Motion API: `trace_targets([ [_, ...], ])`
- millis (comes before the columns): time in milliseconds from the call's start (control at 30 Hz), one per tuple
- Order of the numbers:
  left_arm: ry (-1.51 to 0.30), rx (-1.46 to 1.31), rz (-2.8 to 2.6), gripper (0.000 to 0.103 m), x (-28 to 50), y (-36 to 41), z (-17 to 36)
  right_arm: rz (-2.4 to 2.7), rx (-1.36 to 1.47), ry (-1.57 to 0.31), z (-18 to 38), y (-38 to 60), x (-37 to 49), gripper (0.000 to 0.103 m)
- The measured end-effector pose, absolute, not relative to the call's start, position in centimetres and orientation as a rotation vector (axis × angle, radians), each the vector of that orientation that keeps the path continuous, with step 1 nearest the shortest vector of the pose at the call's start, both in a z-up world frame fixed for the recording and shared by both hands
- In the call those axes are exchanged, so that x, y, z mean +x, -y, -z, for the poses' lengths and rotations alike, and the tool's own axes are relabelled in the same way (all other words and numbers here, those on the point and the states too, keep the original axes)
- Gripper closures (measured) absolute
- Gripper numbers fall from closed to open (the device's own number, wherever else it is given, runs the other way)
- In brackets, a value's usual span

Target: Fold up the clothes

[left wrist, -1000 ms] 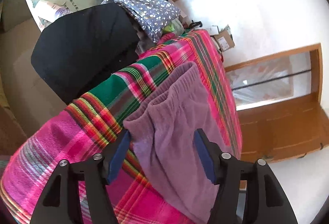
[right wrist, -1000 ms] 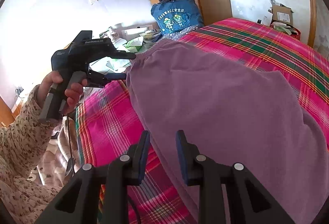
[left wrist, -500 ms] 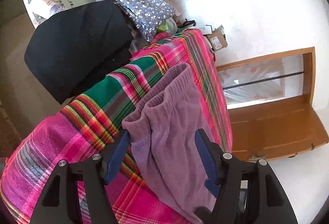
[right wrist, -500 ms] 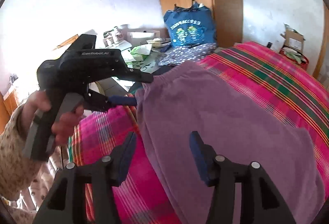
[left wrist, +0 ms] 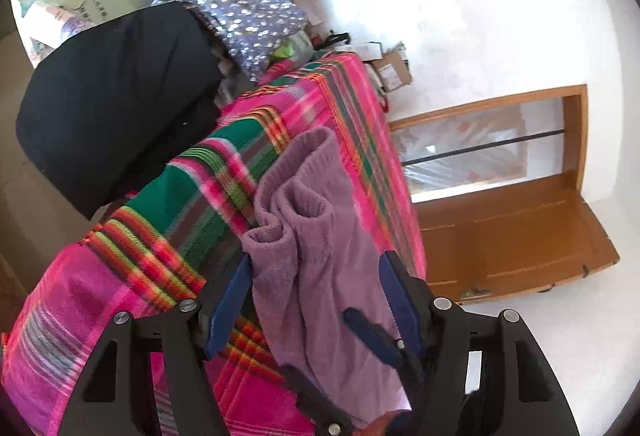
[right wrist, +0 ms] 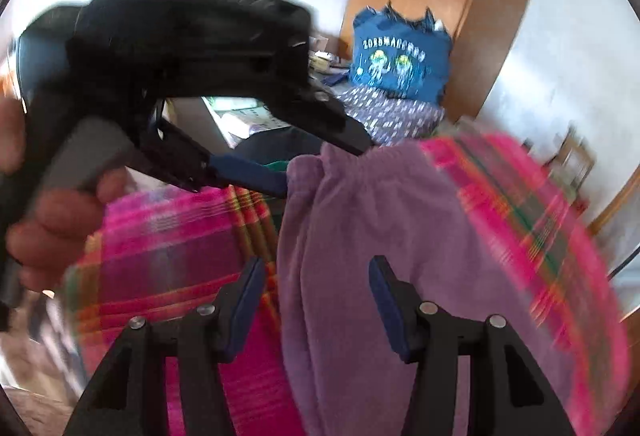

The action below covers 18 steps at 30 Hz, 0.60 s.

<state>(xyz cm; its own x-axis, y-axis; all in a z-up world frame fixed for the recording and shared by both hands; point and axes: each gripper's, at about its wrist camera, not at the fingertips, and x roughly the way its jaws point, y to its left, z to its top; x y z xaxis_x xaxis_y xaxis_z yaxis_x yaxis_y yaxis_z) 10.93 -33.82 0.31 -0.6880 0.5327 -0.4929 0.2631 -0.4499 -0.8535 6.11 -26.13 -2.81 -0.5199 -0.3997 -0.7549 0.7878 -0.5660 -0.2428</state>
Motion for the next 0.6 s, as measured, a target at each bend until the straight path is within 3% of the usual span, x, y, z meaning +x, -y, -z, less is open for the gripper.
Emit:
trace_targets([
  [133, 1.538, -1.148, -2.242, 0.036, 10.9, 33.9, -0.1, 2.127, 0.809, -0.900, 3.9, 27.9, 6.5, 0.048],
  [467, 1.567, -1.112, -2.201, 0.036, 10.6, 34.2, -0.1, 2.085, 0.853, -0.907, 5.1, 29.8, 5.7, 0.049],
  [500, 1.570, -1.111, -2.197, 0.036, 10.6, 34.3, 0.0, 2.090, 0.852, -0.902, 5.1, 29.8, 5.6, 0.051],
  [567, 1.587, -1.110, -2.178, 0.036, 10.4, 34.5, 0.2, 2.112, 0.856, -0.893, 5.2, 29.7, 5.1, 0.072],
  [600, 1.597, -1.109, -2.167, 0.036, 10.2, 34.5, 0.3, 2.123, 0.861, -0.889, 5.1, 29.5, 4.9, 0.077],
])
